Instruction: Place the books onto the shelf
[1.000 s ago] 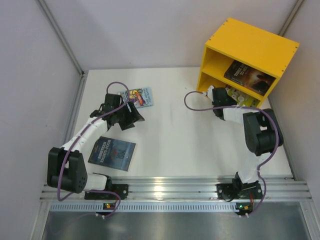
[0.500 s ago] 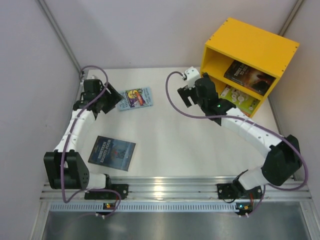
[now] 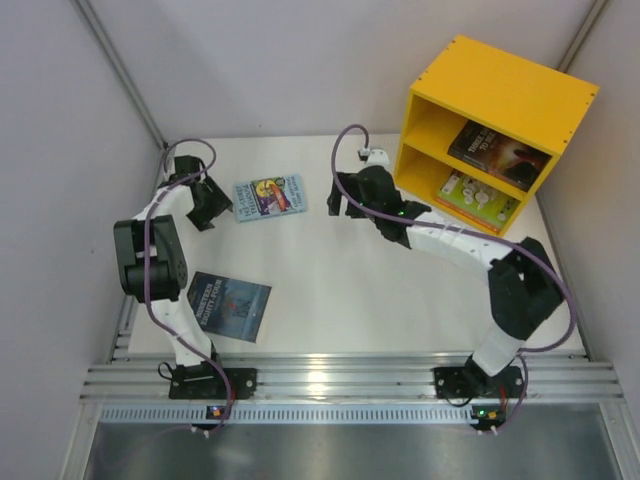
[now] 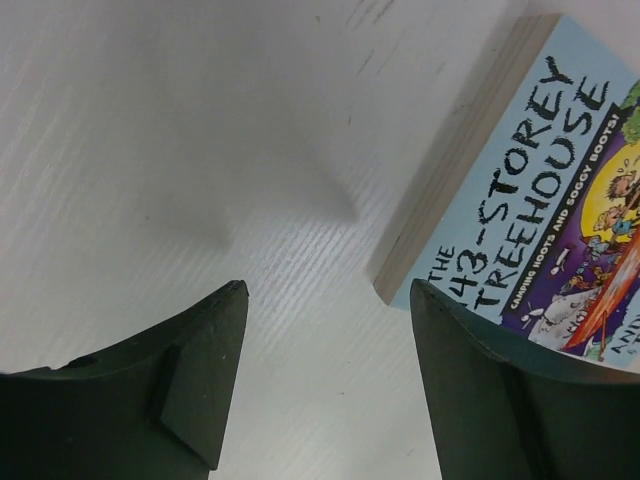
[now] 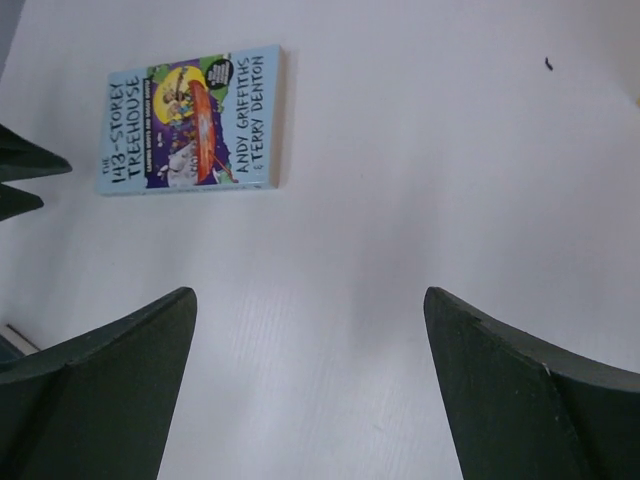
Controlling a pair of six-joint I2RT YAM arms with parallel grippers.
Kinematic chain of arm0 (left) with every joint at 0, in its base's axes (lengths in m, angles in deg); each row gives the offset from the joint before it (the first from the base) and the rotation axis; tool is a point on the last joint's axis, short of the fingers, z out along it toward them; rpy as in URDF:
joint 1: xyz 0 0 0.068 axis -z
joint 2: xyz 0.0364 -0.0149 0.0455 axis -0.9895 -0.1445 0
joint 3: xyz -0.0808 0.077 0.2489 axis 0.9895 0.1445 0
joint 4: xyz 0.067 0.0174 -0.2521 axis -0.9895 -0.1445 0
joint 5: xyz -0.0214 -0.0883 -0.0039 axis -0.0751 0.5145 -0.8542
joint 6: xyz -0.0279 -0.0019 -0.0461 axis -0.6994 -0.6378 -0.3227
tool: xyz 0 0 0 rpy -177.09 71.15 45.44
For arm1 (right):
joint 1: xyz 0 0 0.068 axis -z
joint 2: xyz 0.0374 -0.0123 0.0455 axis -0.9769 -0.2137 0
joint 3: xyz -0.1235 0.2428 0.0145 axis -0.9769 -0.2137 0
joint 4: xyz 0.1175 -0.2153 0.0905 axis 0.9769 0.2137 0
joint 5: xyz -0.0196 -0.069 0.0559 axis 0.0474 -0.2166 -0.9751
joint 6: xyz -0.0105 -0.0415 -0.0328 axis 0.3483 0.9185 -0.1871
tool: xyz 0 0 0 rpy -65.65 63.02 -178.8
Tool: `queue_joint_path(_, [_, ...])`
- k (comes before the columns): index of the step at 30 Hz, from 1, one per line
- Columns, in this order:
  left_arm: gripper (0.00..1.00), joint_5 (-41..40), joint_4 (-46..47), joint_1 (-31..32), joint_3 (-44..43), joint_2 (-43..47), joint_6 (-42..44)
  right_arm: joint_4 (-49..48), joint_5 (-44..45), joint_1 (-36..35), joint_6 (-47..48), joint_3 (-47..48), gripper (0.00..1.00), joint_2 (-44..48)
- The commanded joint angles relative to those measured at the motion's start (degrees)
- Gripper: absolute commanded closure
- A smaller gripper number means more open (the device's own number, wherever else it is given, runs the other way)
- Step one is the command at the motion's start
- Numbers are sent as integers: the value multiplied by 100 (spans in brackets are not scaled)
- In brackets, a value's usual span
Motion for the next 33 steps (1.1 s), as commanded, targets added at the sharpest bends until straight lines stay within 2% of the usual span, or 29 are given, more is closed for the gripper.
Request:
queue_joint_path(1, [29,-121,19,4,-321,-93,391,-518,329,-182,-624,653,8,-731])
queue_joint_path(4, [29,-42,345,4,-364,-251,576,-729,830,-322,-439,1277,10,-1530])
queue_joint_path(11, [32,520,450,4,-901,-831,734,-1027,384,-349,-580,2824,21,-3436])
queue_joint_path(15, [35,1020,853,4,-788,-946,681,-888,497,-332,-545,3623,30,-4141])
queue_joint_path(18, [36,1162,925,39,-795,-1033,664,-817,533,-279,-606,3914,30,-4528])
queue_joint_path(20, [38,1276,934,39,-822,-1095,603,-809,218,-183,-737,4099,30,-4887])
queue_joint_path(21, [38,1389,977,48,-831,-1156,550,-756,-340,-78,-773,4352,34,-5003])
queue_joint_path(23, [43,1793,1196,39,-796,-1192,427,-869,-600,-59,-738,4416,35,-5127])
queue_joint_path(26, [46,1979,1355,144,-743,-1227,400,-835,-908,-42,-711,4451,38,-5118])
queue_joint_path(27, [54,2014,1364,170,-743,-1253,400,-800,-978,-42,-720,4452,40,-5118])
queue_joint_path(29, [64,2120,1356,267,-726,-1262,356,-721,-1067,-24,-677,4382,47,-4996])
queue_joint_path(30, [75,2146,1364,302,-638,-1228,330,-738,-1084,-33,-642,4146,54,-4908])
queue_joint_path(32, [81,2181,1478,460,-471,-1140,303,-886,-1172,-24,-519,3786,62,-4523])
queue_joint_path(33, [82,2208,1583,530,-305,-1018,312,-983,-1224,-33,-457,3296,68,-4347])
